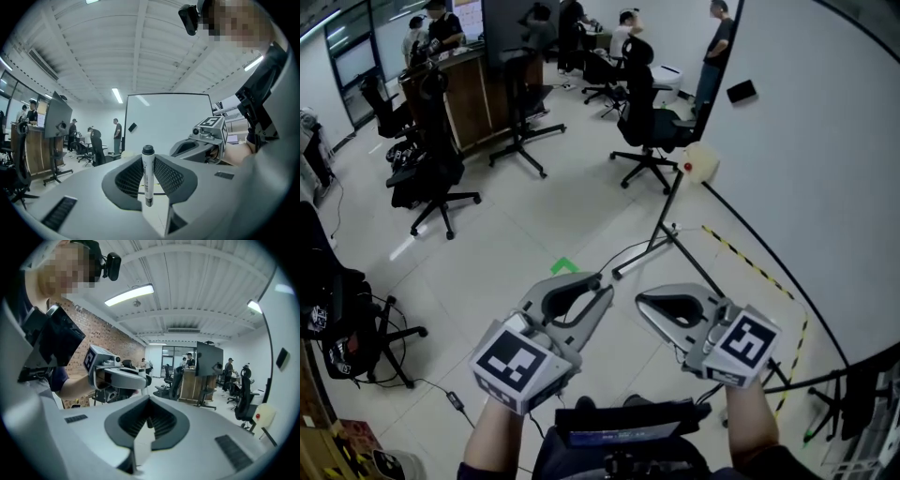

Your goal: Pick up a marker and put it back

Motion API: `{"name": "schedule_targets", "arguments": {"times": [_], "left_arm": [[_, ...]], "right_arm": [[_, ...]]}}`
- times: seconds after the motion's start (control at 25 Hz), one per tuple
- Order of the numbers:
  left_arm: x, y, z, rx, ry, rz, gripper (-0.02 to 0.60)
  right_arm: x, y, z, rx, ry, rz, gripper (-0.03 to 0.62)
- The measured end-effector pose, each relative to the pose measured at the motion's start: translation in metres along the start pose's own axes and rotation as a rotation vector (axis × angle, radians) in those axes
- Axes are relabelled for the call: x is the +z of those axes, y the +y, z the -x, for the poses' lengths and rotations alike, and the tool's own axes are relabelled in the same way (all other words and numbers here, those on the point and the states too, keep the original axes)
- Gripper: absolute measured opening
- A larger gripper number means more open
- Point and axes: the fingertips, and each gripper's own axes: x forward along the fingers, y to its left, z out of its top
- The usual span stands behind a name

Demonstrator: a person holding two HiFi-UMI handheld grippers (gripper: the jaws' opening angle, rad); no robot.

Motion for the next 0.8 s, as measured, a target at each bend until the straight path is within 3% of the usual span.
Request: {"name": "schedule_targets", "arguments": {"times": [0.36,0.52,0.8], "left_arm": [[0.013,-0.067,-0.013,-0.033,0.000,-0.039,0.074],[0.018,-0.101,-0.023,-0.019,-0.010,-0.025,0.074],[0.007,-0.165,-0.036,0.054,0.046,-0.059,0.075]], "right_arm": [[-0.011,0.017,0.066,-0.037,-0.042,-0.023,0.015],[-0.021,0.022,0.106,-0.029,-0.057,-0.043,0.014],[-0.046,0.038,0.172,-0.006,-0.056,-0.070,0.014]]}}
